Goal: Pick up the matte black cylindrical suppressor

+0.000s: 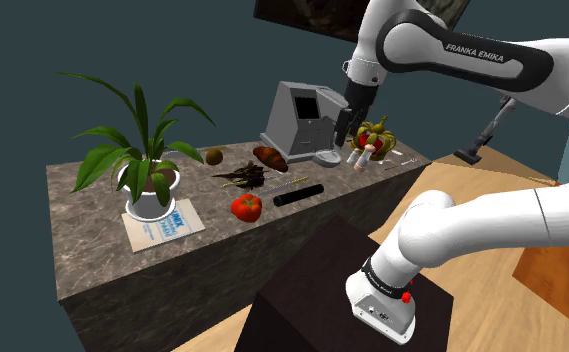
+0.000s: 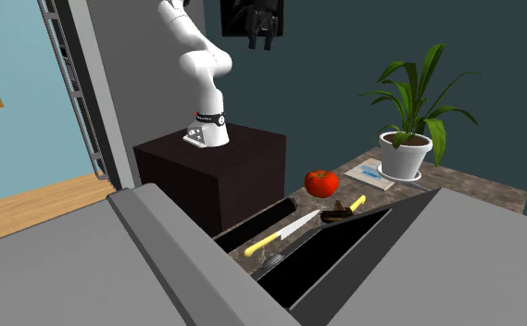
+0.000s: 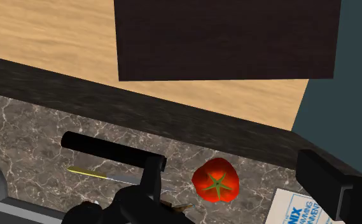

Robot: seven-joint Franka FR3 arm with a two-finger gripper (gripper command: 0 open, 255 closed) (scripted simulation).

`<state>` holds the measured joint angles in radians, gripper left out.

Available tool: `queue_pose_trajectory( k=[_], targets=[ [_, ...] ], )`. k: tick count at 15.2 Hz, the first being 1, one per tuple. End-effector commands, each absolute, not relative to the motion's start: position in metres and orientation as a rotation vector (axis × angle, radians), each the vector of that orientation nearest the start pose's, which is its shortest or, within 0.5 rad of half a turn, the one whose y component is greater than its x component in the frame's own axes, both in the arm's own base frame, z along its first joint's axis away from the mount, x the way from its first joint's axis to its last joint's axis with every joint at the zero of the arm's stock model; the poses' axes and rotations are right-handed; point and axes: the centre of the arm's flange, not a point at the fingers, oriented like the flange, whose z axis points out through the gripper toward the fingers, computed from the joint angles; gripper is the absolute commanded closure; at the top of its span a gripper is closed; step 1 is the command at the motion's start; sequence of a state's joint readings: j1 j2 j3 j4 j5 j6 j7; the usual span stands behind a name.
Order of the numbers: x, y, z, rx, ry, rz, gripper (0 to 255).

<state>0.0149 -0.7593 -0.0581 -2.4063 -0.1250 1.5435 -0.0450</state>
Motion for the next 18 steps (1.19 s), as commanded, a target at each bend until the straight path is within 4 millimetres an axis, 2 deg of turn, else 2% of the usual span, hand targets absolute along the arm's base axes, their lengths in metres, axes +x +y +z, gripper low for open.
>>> queue_pose_trajectory(
  k=[1,9,18],
  targets=[
    [0.307,-0.031,0.556,-3.218,-0.037,0.172,0],
    [0.308,-0.083,0.468,-3.220,-0.414,0.130,0],
    [0.325,-0.141,0.370,-3.166,-0.838,0.080,0]
  ],
)
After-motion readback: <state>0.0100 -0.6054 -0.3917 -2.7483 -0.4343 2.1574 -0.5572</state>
